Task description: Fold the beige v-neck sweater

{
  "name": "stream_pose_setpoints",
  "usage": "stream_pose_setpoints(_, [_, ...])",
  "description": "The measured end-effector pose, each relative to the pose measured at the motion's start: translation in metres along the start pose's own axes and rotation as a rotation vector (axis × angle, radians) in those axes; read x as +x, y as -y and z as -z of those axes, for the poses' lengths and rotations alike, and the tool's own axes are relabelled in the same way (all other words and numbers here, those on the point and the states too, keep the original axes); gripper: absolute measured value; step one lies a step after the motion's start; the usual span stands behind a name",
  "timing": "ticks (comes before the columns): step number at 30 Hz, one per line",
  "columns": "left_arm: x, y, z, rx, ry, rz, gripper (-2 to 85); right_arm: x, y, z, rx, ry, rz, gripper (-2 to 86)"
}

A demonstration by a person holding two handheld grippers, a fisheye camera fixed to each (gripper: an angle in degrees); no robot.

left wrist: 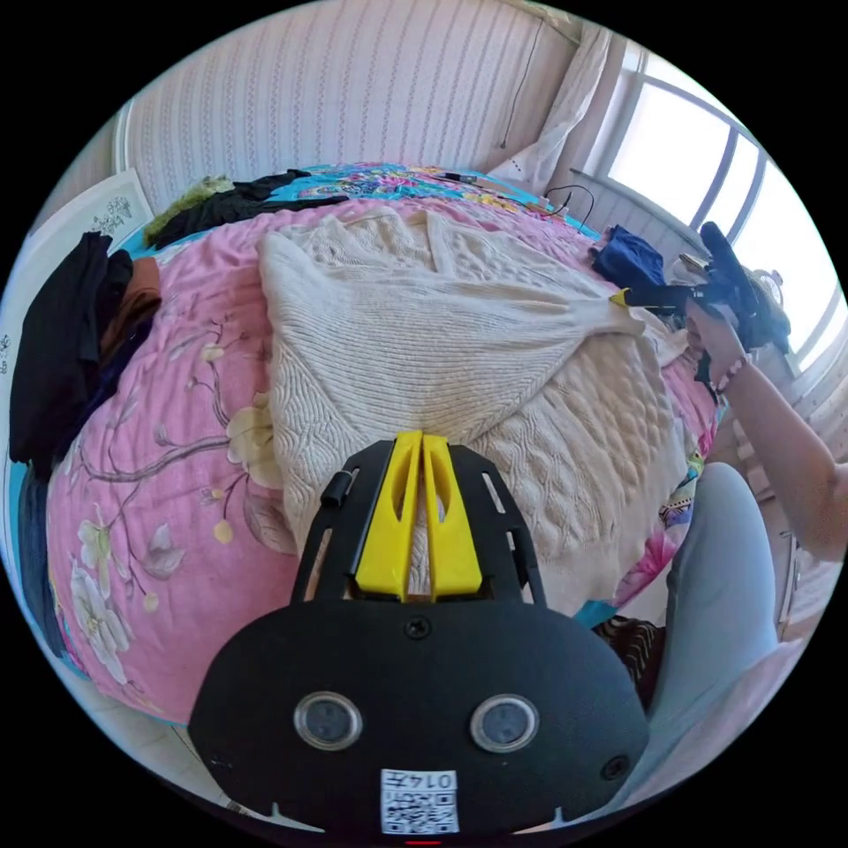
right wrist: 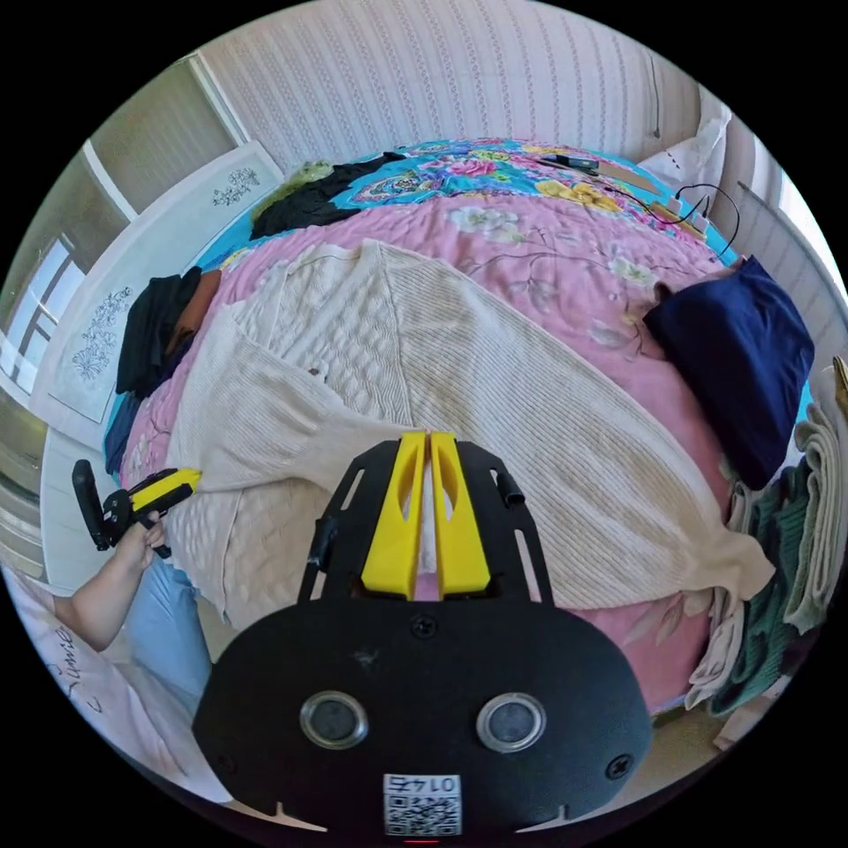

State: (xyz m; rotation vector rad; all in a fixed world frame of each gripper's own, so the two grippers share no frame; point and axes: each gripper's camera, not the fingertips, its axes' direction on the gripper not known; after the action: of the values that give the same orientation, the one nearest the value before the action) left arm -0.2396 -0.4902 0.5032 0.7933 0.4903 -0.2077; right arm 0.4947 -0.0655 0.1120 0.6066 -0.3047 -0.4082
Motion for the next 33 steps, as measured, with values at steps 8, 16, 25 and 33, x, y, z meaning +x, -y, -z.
stream_pose_setpoints(8, [0.036,0.020,0.001,0.071,-0.025,-0.050,-1.0,0.095,-0.106,0.131,0.498,-0.088,-0.336,6.5])
stream_pose_setpoints(16, [0.157,0.103,-0.031,0.058,-0.162,-0.378,-0.9,0.224,-0.207,0.192,0.714,0.002,-0.753,13.6])
stream_pose_setpoints(25, [0.364,0.209,-0.100,0.107,-0.454,-0.856,3.0,0.267,-0.229,0.224,0.675,0.232,-0.808,1.4])
stream_pose_setpoints(33, [0.472,0.269,-0.189,-0.109,-0.457,-0.870,9.1,0.272,-0.257,0.240,0.747,0.379,-0.849,0.7])
